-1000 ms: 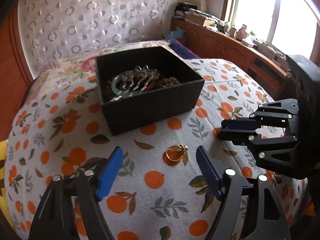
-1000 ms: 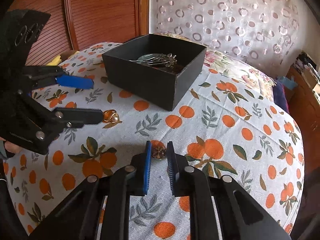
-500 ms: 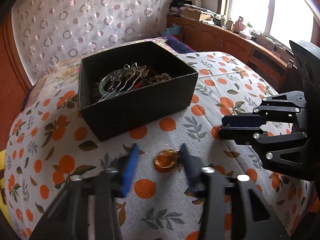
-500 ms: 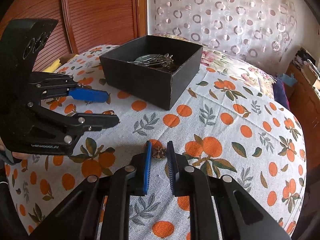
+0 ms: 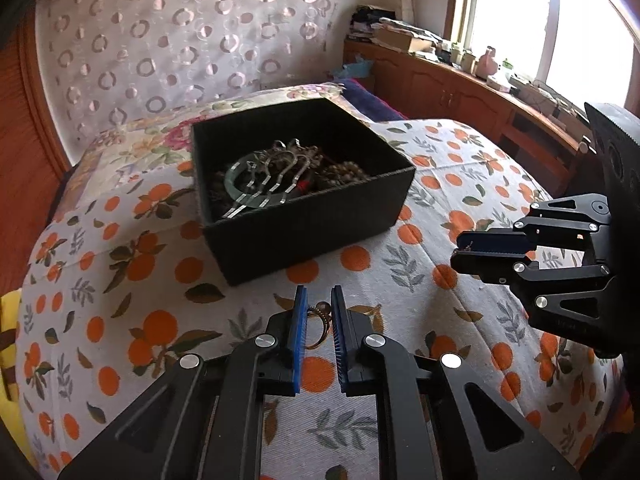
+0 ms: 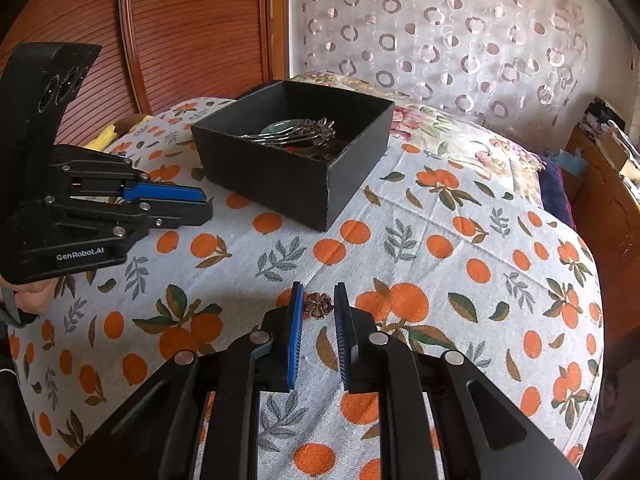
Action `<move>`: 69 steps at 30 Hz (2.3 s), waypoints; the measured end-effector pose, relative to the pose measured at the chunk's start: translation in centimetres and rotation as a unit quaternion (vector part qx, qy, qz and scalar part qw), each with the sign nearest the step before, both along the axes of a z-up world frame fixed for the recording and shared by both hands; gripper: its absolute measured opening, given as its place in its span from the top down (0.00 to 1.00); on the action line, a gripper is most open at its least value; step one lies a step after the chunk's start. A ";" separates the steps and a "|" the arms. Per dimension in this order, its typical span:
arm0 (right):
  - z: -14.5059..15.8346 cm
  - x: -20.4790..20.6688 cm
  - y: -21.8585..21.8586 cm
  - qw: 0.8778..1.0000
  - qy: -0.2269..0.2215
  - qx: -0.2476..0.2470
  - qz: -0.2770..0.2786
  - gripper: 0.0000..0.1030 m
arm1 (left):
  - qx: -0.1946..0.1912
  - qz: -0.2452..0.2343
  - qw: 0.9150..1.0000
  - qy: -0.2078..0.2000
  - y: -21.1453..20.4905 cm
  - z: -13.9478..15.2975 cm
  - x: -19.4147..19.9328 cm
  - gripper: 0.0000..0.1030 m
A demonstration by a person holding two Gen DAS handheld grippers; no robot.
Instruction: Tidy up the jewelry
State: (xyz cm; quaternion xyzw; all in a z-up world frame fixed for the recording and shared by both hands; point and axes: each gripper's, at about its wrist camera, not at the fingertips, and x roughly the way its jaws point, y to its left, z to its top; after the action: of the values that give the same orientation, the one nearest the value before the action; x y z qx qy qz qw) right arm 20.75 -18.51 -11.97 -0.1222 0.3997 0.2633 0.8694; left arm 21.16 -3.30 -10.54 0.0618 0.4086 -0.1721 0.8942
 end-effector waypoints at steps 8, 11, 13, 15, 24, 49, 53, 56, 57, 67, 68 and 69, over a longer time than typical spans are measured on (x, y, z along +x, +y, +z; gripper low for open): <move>1.3 0.2 0.5 1.000 -0.015 0.009 0.002 0.84 | -0.026 0.011 0.999 -0.026 1.3 2.9 -0.4 0.89; 2.4 1.0 0.7 0.999 -0.026 0.021 0.001 0.83 | -0.030 0.015 0.999 -0.042 1.4 4.2 0.0 0.89; 3.2 1.7 1.0 0.999 -0.033 0.030 0.001 0.83 | -0.031 0.018 0.998 -0.049 1.4 4.8 0.4 0.89; 3.9 2.2 1.3 0.998 -0.040 0.041 0.003 0.83 | -0.033 0.022 0.998 -0.057 1.5 5.5 1.0 0.89; 5.2 5.5 2.8 0.996 -0.037 0.085 0.001 0.83 | -0.030 0.039 0.996 -0.068 2.0 6.2 3.6 0.89; 4.2 4.0 -0.4 0.994 -0.041 0.086 -0.051 0.65 | -0.027 0.046 0.996 -0.070 1.3 6.0 6.0 0.77; 4.2 2.6 -1.1 0.993 -0.047 0.087 -0.064 0.64 | -0.026 0.049 0.995 -0.078 1.3 6.4 4.5 0.58; 4.4 1.3 -1.4 0.992 -0.053 0.090 -0.075 0.51 | -0.023 0.057 0.994 -0.088 1.4 6.7 2.6 0.37; 4.6 0.9 -1.5 0.991 -0.055 0.091 -0.078 0.50 | -0.023 0.060 0.994 -0.092 1.5 6.9 1.8 0.34; 7.4 -5.0 -2.2 0.982 -0.101 0.109 -0.113 0.13 | -0.012 0.107 0.988 -0.108 2.4 8.1 -5.9 0.08; 7.8 -5.8 -2.2 0.981 -0.108 0.111 -0.118 0.10 | -0.011 0.109 0.988 -0.110 2.4 8.3 -6.5 0.07; 8.0 -6.3 -2.3 0.980 -0.113 0.114 -0.121 0.08 | -0.010 0.111 0.987 -0.113 2.5 8.5 -7.3 0.08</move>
State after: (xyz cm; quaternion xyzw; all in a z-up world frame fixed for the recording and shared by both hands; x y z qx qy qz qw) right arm 14.44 -20.77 -3.95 -0.0023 0.2785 0.1845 0.9426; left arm 13.88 -0.80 -2.03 0.0262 0.3070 -0.0677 0.9489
